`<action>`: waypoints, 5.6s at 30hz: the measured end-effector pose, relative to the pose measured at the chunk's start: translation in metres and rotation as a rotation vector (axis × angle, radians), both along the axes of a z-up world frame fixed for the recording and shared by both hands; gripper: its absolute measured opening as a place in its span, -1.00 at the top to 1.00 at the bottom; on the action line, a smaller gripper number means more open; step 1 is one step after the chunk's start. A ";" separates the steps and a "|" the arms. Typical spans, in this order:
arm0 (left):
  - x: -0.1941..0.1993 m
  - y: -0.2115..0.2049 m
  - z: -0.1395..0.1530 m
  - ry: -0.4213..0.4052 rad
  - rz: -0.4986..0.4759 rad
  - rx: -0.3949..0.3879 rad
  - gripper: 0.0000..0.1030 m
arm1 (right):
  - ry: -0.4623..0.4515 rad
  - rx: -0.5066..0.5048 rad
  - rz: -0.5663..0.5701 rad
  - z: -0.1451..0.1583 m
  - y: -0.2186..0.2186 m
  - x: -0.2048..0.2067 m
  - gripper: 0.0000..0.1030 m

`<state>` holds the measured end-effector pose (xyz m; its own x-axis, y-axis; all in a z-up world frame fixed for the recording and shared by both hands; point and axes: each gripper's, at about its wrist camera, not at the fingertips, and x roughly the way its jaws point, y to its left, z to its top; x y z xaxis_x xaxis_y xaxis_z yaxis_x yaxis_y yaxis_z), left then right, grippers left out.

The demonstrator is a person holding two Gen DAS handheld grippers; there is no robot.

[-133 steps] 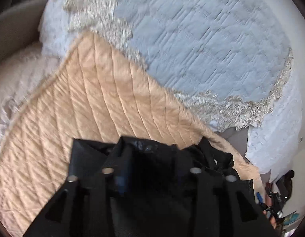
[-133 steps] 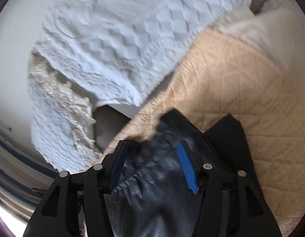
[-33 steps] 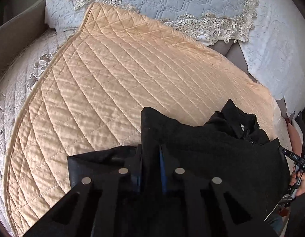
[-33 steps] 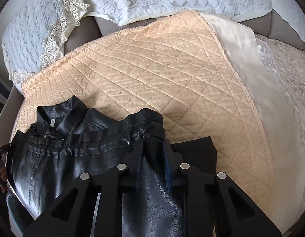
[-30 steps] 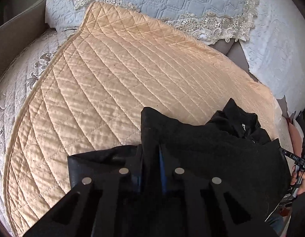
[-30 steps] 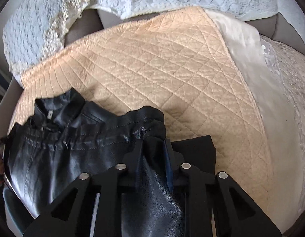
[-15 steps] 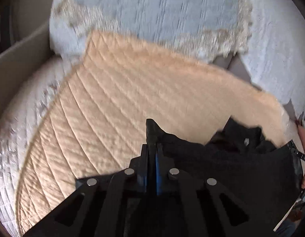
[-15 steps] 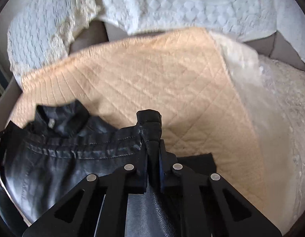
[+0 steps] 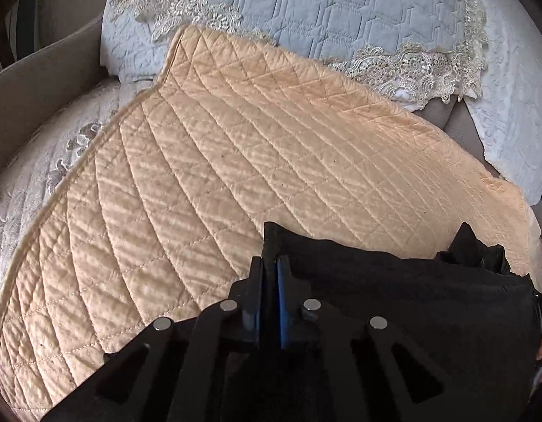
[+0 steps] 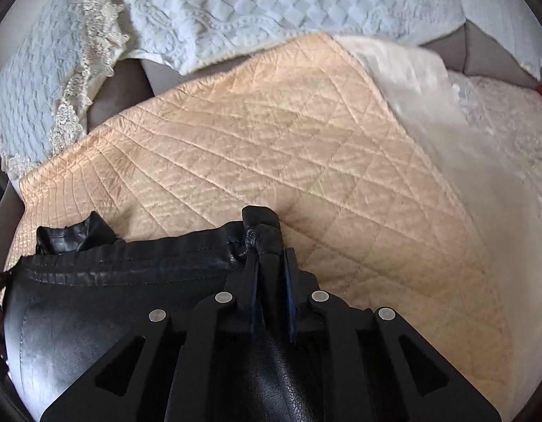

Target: Fold large clothes

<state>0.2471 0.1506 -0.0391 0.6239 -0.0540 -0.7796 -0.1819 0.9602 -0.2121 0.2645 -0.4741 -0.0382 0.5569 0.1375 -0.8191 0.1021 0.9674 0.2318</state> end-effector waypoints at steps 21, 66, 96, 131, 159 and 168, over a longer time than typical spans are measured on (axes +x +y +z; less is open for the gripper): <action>-0.120 -0.029 0.069 -0.178 -0.105 0.035 0.38 | -0.075 -0.015 -0.008 0.054 0.023 -0.121 0.31; -0.197 -0.047 0.040 -0.180 -0.064 0.098 0.44 | -0.200 0.247 -0.283 0.057 0.014 -0.197 0.67; -0.164 0.024 0.016 -0.090 0.012 -0.162 0.26 | -0.083 0.005 0.419 0.045 0.396 -0.122 0.59; -0.141 -0.194 0.109 -0.165 -0.454 -0.444 0.84 | -0.085 0.212 0.193 0.065 0.234 -0.243 0.58; -0.194 -0.167 0.061 -0.138 -0.464 -0.203 0.40 | -0.047 0.496 0.126 0.061 0.212 -0.182 0.00; -0.196 -0.182 0.054 -0.135 -0.536 -0.215 0.33 | -0.057 0.200 0.236 0.056 0.256 -0.177 0.32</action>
